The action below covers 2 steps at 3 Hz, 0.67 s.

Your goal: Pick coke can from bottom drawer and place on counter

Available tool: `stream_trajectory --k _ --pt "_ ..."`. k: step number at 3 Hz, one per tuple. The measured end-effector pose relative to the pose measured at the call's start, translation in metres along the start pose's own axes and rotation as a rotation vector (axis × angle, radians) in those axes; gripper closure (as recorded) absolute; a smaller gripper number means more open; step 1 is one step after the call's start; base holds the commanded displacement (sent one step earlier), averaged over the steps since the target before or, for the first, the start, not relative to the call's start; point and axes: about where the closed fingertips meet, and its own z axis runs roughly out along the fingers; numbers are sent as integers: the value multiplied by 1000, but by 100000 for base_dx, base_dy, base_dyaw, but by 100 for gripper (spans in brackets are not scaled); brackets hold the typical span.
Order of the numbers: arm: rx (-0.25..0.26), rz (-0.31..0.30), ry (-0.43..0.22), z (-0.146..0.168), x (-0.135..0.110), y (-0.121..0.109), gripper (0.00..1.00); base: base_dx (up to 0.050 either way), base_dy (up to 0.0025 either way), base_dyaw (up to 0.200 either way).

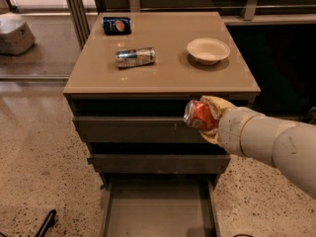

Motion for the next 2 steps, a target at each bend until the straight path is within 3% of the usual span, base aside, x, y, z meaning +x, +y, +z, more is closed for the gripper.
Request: stream_trajectory --k 1,2 --pt "40 20 12 11 11 -21 100 0 0 0" --pt "43 -19 -23 36 -1 -46 100 0 0 0"
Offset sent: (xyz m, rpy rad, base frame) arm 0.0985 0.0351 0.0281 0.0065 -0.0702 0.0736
